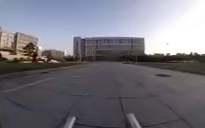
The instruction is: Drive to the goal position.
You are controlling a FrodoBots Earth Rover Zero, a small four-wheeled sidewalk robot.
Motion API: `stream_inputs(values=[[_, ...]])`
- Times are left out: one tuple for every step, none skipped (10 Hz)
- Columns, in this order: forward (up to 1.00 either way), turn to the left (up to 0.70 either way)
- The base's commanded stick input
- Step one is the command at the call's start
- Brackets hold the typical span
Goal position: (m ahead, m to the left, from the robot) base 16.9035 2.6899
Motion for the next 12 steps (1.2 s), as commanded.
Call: stream_inputs(values=[[0.45, 0.00], [0.45, 0.00], [0.45, 0.00], [0.45, 0.00], [0.45, 0.00], [0.45, 0.00], [0.45, 0.00], [0.45, 0.00], [0.45, 0.00], [0.45, 0.00], [0.45, 0.00], [0.45, 0.00]])
